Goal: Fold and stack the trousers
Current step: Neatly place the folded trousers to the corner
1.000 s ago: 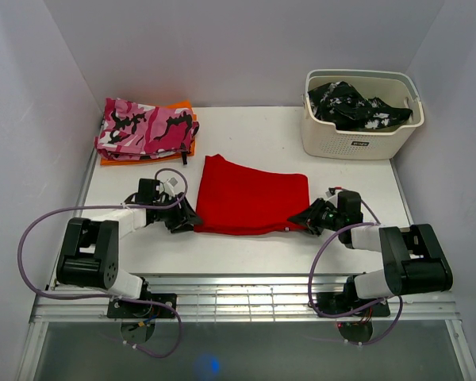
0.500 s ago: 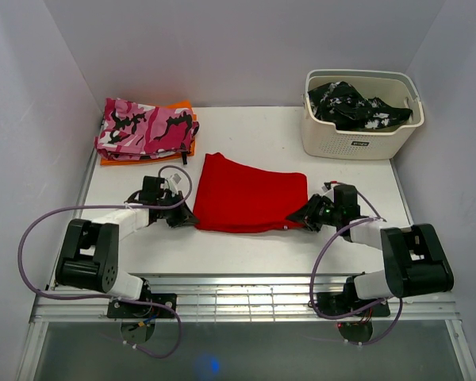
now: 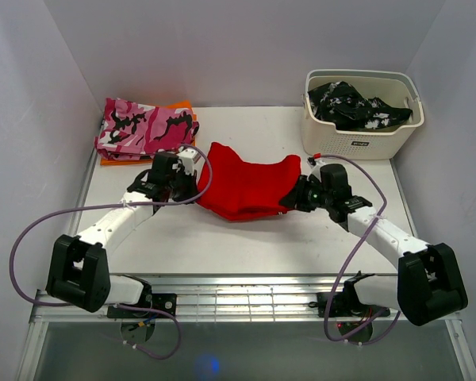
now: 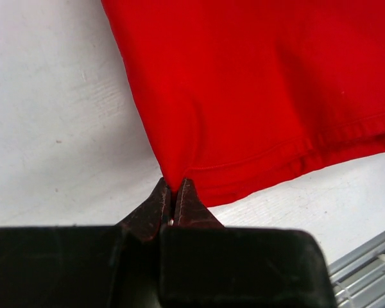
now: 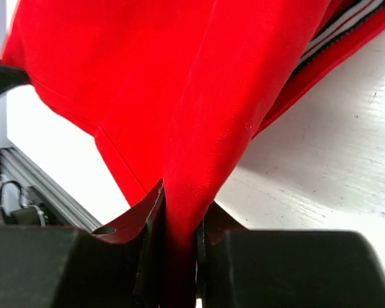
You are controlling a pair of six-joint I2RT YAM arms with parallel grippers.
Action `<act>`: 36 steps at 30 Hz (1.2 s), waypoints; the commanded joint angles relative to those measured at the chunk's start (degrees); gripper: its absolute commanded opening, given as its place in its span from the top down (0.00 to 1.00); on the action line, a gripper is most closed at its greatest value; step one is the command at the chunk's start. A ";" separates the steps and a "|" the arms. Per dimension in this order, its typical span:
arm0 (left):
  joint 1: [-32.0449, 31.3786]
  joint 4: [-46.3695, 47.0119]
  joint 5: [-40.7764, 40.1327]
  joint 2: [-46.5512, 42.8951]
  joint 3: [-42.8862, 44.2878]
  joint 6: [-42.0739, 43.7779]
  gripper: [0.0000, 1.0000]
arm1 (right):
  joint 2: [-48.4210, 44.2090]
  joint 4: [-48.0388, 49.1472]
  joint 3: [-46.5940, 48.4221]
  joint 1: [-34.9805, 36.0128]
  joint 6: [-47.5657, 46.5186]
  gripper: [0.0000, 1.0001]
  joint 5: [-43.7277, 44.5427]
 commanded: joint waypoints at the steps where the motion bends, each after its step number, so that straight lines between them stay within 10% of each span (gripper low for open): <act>1: -1.10 1.46 -5.03 -3.47 5.38 6.23 1.00 | -1.55 -0.14 5.53 1.44 -7.24 0.92 5.06; 18: -0.23 11.56 -10.83 0.21 22.26 17.66 1.00 | 5.82 7.41 24.78 5.92 -21.83 0.92 9.55; 36: 30.18 29.49 -3.46 8.73 28.25 14.42 1.00 | 48.44 19.55 72.12 15.85 -22.01 0.92 8.75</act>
